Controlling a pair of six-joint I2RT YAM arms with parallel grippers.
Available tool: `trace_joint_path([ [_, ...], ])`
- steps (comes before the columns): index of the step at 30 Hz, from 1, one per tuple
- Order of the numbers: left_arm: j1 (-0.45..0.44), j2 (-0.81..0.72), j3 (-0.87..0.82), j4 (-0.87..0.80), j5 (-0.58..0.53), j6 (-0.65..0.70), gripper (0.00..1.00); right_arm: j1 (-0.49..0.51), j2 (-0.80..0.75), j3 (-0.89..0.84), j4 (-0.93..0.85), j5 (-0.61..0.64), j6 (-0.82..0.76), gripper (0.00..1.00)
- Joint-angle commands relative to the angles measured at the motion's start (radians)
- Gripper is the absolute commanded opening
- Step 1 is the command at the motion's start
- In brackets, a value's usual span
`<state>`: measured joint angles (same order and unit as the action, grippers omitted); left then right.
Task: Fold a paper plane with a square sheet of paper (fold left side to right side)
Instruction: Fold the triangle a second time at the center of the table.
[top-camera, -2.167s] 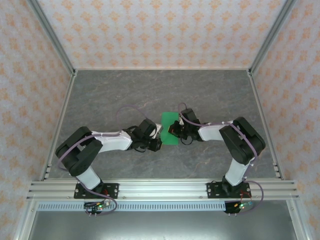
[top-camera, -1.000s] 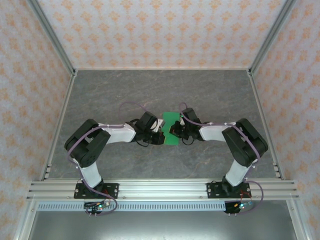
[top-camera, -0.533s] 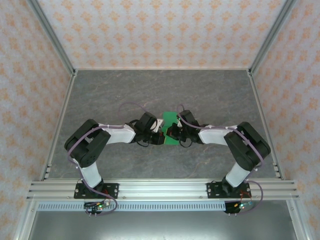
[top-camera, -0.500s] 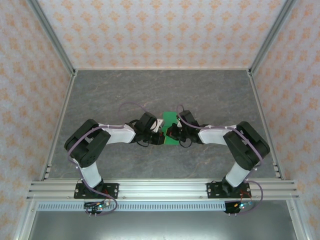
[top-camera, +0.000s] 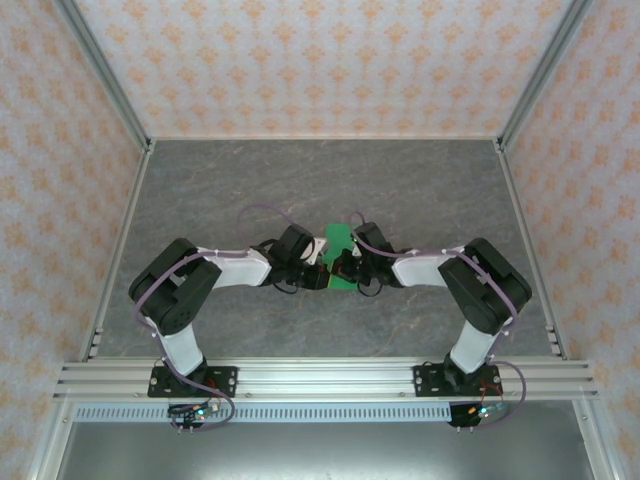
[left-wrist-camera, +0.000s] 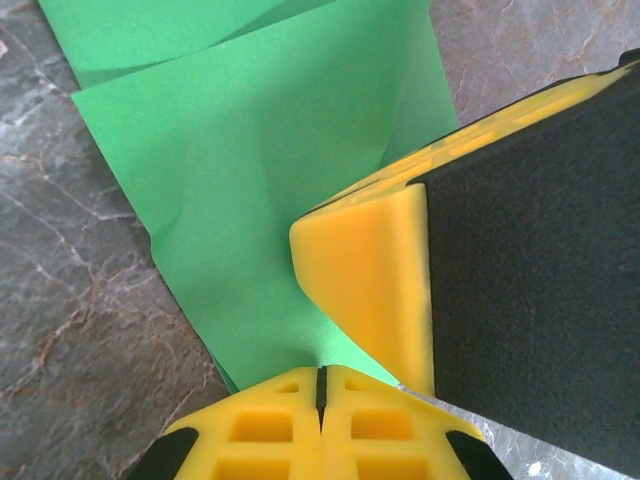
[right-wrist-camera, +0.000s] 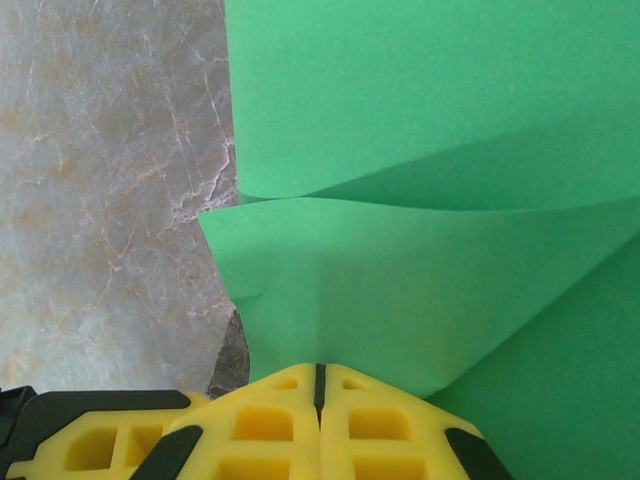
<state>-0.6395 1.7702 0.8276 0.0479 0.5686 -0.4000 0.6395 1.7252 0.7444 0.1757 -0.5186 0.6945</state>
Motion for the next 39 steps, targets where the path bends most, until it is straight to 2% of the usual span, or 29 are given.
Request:
trace_joint_path([
  [1, 0.007, 0.044, -0.045, -0.055, -0.075, -0.002, 0.00, 0.002, 0.023, 0.014, -0.101, 0.107, -0.054, 0.04],
  [14, 0.023, 0.046, -0.116, -0.023, -0.075, -0.021, 0.00, -0.091, -0.016, 0.020, -0.119, 0.112, -0.114, 0.05],
  [28, 0.023, 0.031, -0.140, -0.007, -0.066, -0.026, 0.00, -0.203, 0.010, 0.051, -0.174, 0.109, -0.184, 0.05],
  [39, 0.023, -0.020, -0.159, -0.009, -0.047, -0.031, 0.01, -0.228, 0.049, 0.069, -0.179, 0.076, -0.193, 0.05],
])
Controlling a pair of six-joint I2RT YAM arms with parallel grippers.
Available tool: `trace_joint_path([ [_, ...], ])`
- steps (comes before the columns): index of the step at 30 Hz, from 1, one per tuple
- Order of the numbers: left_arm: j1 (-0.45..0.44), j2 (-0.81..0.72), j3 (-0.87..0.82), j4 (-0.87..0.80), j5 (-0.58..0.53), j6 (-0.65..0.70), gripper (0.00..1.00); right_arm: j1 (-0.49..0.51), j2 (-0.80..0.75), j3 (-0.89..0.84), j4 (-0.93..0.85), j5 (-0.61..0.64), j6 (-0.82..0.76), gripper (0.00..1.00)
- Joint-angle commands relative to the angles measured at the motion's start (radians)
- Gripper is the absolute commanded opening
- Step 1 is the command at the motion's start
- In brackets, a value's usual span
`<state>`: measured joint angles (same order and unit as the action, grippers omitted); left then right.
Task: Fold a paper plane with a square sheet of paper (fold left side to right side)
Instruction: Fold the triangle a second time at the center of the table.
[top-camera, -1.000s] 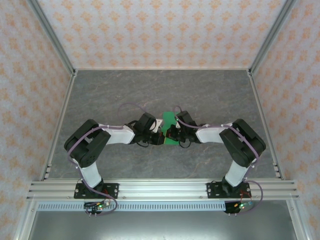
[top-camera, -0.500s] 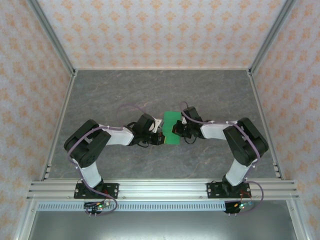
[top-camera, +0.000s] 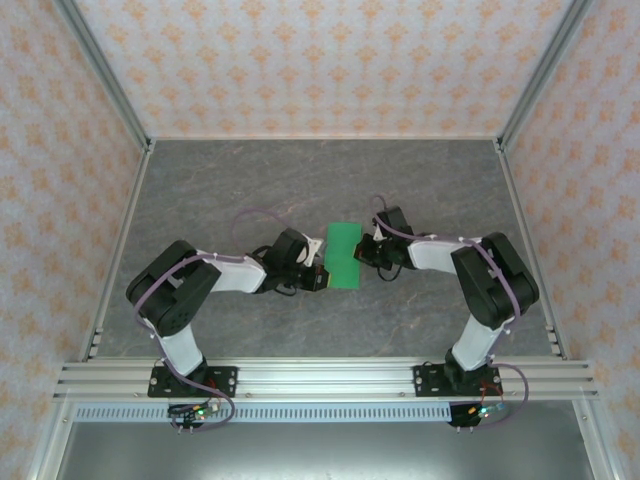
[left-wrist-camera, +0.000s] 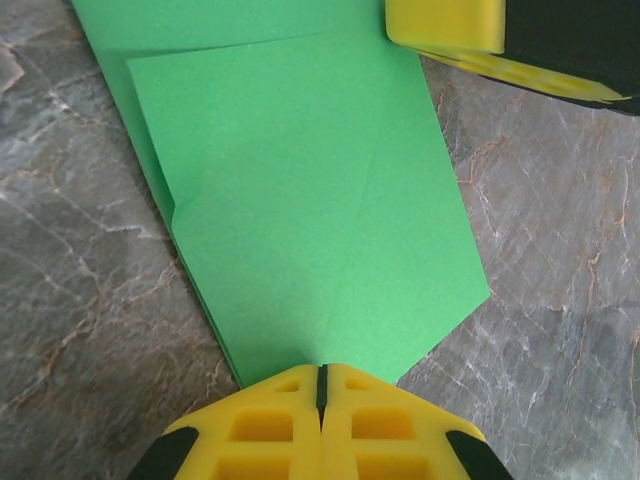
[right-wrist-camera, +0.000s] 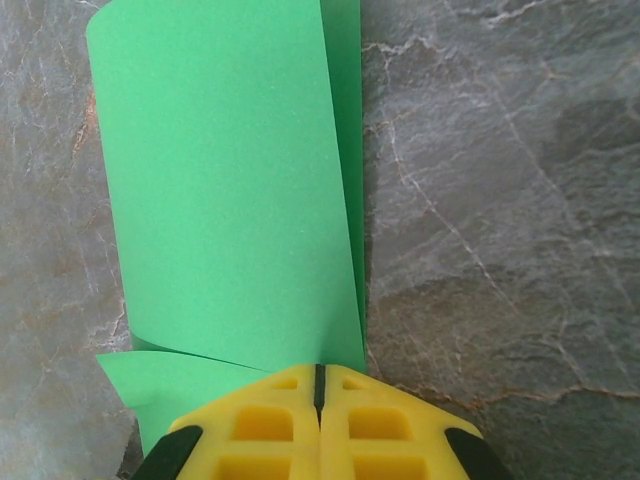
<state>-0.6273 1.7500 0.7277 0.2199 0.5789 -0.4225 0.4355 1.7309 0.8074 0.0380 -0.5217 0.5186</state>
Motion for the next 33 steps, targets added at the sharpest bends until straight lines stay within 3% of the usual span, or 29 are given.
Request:
trace_joint_path([
  [1, 0.011, -0.009, -0.063, -0.184, -0.056, -0.007, 0.02, -0.024, 0.047, 0.005, -0.039, 0.077, -0.016, 0.05],
  [14, 0.024, -0.164, -0.101, -0.243, -0.057, 0.002, 0.07, -0.023, -0.008, 0.023, -0.037, 0.032, -0.016, 0.09],
  [17, 0.063, -0.236, -0.095, -0.256, -0.050, -0.001, 0.17, -0.023, -0.074, 0.030, -0.092, 0.084, -0.040, 0.20],
  [20, 0.100, -0.290, -0.076, -0.254, -0.041, 0.001, 0.30, -0.023, -0.148, 0.018, -0.118, 0.127, -0.060, 0.38],
  [26, 0.120, -0.247, 0.030, -0.202, 0.014, 0.002, 0.57, -0.024, -0.270, -0.024, -0.140, 0.141, -0.056, 0.57],
  [30, 0.120, -0.139, 0.111, -0.164, 0.030, -0.002, 0.61, -0.025, -0.337, -0.073, -0.107, 0.108, -0.031, 0.69],
  [33, 0.121, -0.051, 0.167, -0.126, 0.049, -0.022, 0.61, -0.025, -0.343, -0.099, -0.069, 0.053, -0.008, 0.71],
])
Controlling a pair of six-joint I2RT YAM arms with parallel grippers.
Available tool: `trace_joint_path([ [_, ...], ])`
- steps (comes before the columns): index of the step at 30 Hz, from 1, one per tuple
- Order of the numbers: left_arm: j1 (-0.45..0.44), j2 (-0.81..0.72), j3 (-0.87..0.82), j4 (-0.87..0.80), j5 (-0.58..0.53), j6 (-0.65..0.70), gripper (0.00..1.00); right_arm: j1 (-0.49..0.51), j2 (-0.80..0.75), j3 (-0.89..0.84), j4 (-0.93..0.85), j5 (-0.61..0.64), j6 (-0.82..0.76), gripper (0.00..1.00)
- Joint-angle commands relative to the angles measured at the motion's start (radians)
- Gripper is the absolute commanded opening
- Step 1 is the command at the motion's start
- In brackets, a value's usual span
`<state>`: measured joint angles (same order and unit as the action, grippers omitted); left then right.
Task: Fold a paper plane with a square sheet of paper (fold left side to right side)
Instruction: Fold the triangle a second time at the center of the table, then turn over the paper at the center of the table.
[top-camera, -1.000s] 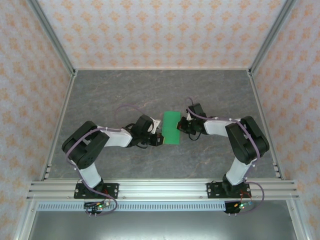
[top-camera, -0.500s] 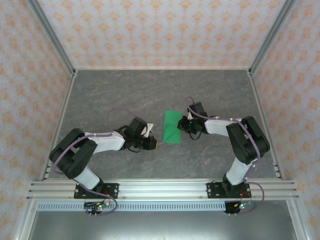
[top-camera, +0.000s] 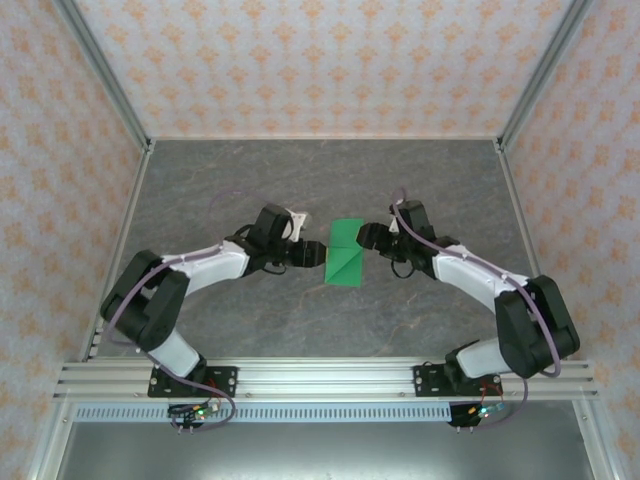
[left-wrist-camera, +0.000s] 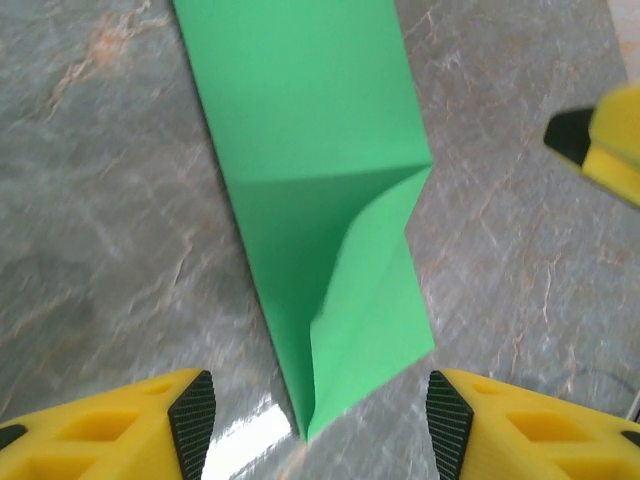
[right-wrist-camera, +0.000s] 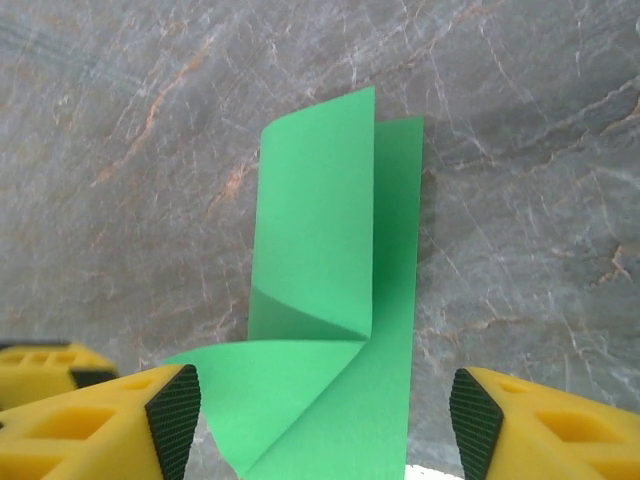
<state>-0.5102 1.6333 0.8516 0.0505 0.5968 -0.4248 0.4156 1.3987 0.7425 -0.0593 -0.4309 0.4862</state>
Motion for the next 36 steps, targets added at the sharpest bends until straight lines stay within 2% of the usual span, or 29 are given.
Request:
trace_joint_path([
  [1, 0.003, 0.089, 0.061, 0.046, 0.027, -0.022, 0.61, -0.005, -0.005, -0.040, 0.042, -0.055, 0.032, 0.71],
  [6, 0.003, 0.157, 0.101, 0.095, 0.023, -0.055, 0.60, -0.004, 0.083, -0.051, 0.154, -0.148, 0.089, 0.67],
  [16, 0.015, 0.078, 0.026, 0.087, -0.040, -0.056, 0.61, 0.040, 0.303, 0.037, 0.292, -0.222, 0.136, 0.57],
  [20, 0.032, 0.012, -0.030, 0.084, -0.075, -0.061, 0.62, 0.063, 0.352, 0.065, 0.341, -0.233, 0.152, 0.47],
  [23, 0.041, -0.053, -0.071, 0.069, -0.097, -0.062, 0.64, 0.068, 0.366, 0.079, 0.361, -0.236, 0.153, 0.37],
  [27, 0.047, -0.142, -0.117, 0.041, -0.120, -0.063, 0.65, 0.068, 0.341, 0.089, 0.354, -0.232, 0.130, 0.17],
  [30, 0.051, -0.223, -0.156, 0.041, -0.133, -0.083, 0.69, 0.062, 0.277, 0.081, 0.365, -0.245, 0.110, 0.07],
  [33, 0.052, -0.343, -0.195, 0.063, -0.144, -0.104, 0.76, 0.039, 0.177, 0.052, 0.413, -0.287, 0.112, 0.05],
  [36, 0.052, -0.492, -0.216, 0.086, -0.139, -0.147, 0.88, 0.009, 0.036, 0.026, 0.454, -0.321, 0.123, 0.05],
])
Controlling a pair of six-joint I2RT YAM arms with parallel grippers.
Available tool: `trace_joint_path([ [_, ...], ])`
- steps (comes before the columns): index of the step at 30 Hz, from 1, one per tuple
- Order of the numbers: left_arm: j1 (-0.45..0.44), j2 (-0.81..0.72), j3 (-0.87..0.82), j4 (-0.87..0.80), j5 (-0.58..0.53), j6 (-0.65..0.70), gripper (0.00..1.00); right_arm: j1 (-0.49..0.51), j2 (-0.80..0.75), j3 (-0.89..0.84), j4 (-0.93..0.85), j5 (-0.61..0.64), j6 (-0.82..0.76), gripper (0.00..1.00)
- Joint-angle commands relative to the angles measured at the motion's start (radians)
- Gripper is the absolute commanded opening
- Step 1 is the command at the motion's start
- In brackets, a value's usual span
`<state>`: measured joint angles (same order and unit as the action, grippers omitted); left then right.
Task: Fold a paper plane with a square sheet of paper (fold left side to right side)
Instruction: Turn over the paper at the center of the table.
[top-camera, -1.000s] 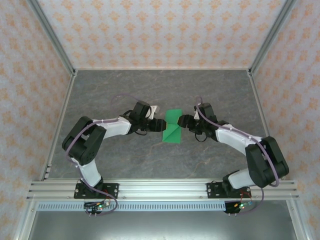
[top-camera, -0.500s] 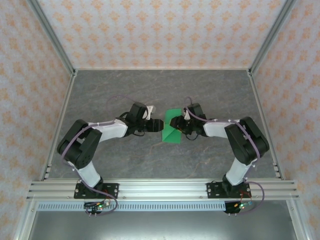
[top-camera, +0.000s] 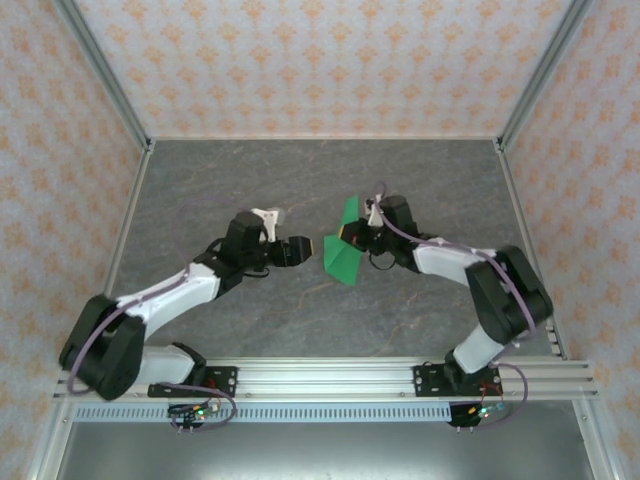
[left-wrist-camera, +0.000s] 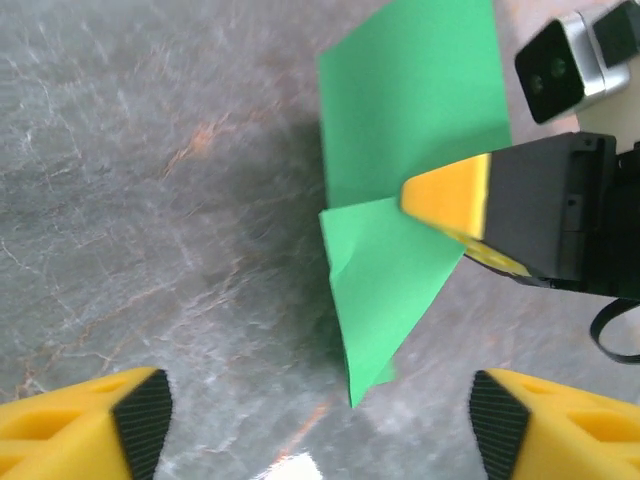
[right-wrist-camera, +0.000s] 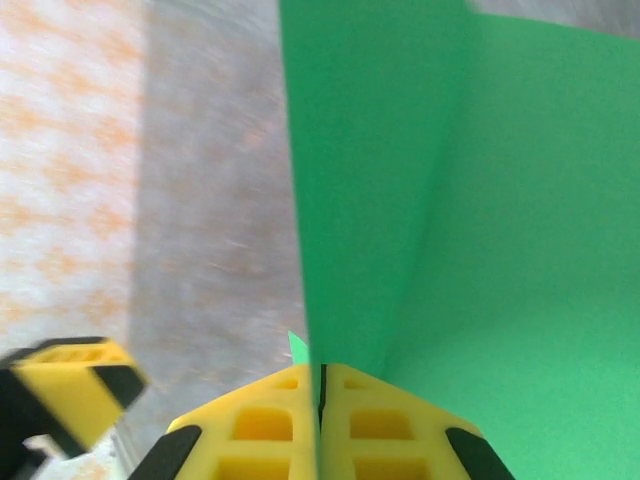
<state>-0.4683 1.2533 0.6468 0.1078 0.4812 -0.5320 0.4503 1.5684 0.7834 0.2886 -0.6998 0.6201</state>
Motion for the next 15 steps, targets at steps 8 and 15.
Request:
trace_joint_path([
  [8, 0.008, -0.313, 0.027, 0.209, 0.189, -0.136, 0.95, 0.016, -0.378, 0.096, 0.086, -0.167, -0.042, 0.05],
  [15, -0.045, -0.317, 0.049, 0.366, 0.245, -0.195, 0.84, 0.117, -0.380, 0.201, 0.116, -0.221, -0.012, 0.05],
])
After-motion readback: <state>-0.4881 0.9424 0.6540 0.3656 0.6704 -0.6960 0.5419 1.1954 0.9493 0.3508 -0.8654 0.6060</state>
